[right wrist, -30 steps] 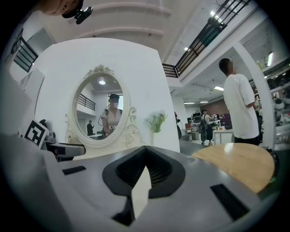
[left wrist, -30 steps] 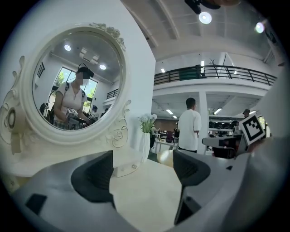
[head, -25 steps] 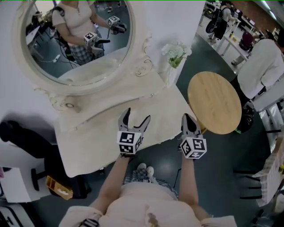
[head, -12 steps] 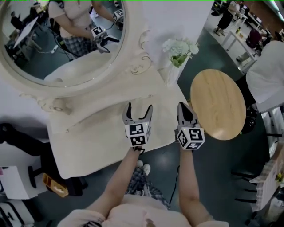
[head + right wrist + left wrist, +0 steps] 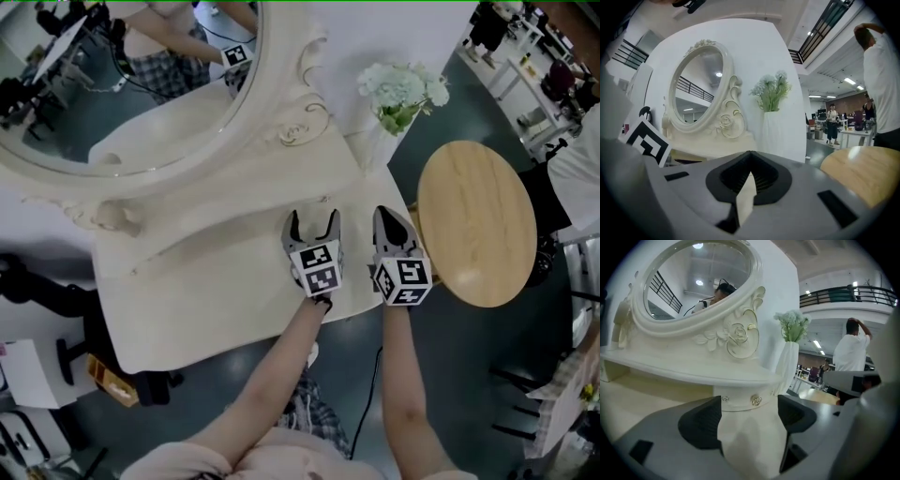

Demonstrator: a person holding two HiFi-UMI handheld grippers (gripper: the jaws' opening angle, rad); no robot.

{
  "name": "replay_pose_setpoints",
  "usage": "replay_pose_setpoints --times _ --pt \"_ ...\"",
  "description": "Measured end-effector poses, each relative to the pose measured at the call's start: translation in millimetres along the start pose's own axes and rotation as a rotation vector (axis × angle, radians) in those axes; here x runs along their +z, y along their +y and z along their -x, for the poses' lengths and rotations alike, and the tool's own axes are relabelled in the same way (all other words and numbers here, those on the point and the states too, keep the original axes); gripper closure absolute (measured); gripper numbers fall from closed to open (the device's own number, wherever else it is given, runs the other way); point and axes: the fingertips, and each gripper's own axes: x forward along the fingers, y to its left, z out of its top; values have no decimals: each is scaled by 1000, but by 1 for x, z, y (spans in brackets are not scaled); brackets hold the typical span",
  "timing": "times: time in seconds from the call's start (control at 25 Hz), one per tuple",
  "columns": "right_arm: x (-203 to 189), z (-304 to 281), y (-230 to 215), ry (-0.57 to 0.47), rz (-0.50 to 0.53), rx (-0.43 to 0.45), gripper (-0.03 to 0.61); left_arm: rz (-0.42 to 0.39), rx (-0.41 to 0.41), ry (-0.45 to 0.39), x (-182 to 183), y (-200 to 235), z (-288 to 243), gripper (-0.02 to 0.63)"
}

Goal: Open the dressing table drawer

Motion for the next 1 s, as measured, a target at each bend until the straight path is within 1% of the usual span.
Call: replay_pose_setpoints --times 0.16,0.24,0.28,0.36,0.52,0.64,0.84,1.0 --pt "-8 -3 -7 4 -11 -5 561 -15 39 27 -6 -5 -18 232" --pt "-10 -2 -9 8 -12 -6 562 -36 55 37 -8 -8 -24 301" --pt "-11 -2 -10 9 -12 -6 563 -48 59 39 -9 -10 -27 313" --pt "-11 -1 -12 11 -12 -5 561 -57 62 44 -9 -12 -32 318" --pt "-11 -2 -13 16 -9 0 562 -45 73 67 -13 -15 -43 333" --pt "-11 -3 -14 20 -9 4 563 -47 91 85 -14 -17 -49 390" --pt "-12 -4 -15 24 -15 8 562 -48 108 108 -13 -18 -54 440" --pt "-13 -4 -15 28 -18 9 563 -42 130 108 -14 -14 -54 488"
